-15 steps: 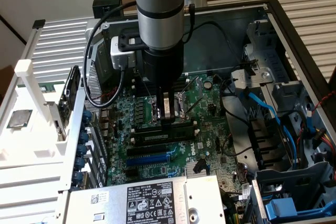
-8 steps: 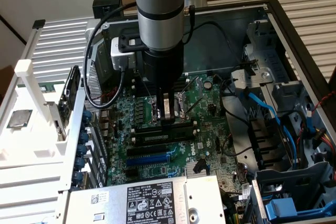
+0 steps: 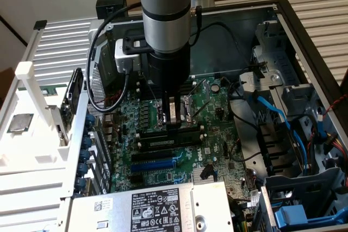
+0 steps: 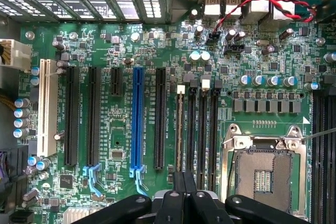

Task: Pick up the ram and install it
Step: 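Press down the ram until it locks into place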

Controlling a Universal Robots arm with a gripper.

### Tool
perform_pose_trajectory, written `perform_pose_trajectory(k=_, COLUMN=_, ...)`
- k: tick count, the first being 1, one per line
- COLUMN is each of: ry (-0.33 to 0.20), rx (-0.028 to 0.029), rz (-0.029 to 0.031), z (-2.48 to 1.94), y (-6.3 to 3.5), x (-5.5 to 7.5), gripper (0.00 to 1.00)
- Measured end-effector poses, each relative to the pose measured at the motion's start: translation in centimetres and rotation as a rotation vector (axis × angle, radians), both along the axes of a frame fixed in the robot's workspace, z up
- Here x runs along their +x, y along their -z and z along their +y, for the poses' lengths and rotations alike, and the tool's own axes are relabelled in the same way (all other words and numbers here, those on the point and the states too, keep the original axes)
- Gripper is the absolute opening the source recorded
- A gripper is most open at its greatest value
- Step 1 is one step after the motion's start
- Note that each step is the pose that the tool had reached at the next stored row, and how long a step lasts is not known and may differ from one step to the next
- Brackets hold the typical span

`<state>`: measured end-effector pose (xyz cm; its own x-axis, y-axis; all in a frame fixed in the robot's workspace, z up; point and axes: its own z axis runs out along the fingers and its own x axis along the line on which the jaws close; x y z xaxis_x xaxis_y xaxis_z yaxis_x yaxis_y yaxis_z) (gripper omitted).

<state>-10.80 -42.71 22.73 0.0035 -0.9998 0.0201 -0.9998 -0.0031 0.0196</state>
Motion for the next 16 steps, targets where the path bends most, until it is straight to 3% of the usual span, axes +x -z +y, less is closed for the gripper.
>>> perform_pose_trajectory(k=7, ry=0.003, rx=-0.0004, rz=0.0001, z=-0.01, y=-1.87, x=0.0, gripper=0.1)
perform_pose_trajectory(k=10, ry=0.004, rx=-0.0004, rz=0.0001, z=0.0, y=-2.06, x=0.0, gripper=0.1)
perform_pose_trajectory(k=16, ry=0.095, rx=-0.0006, rz=0.0002, z=0.0, y=-2.07, x=0.0, gripper=0.1)
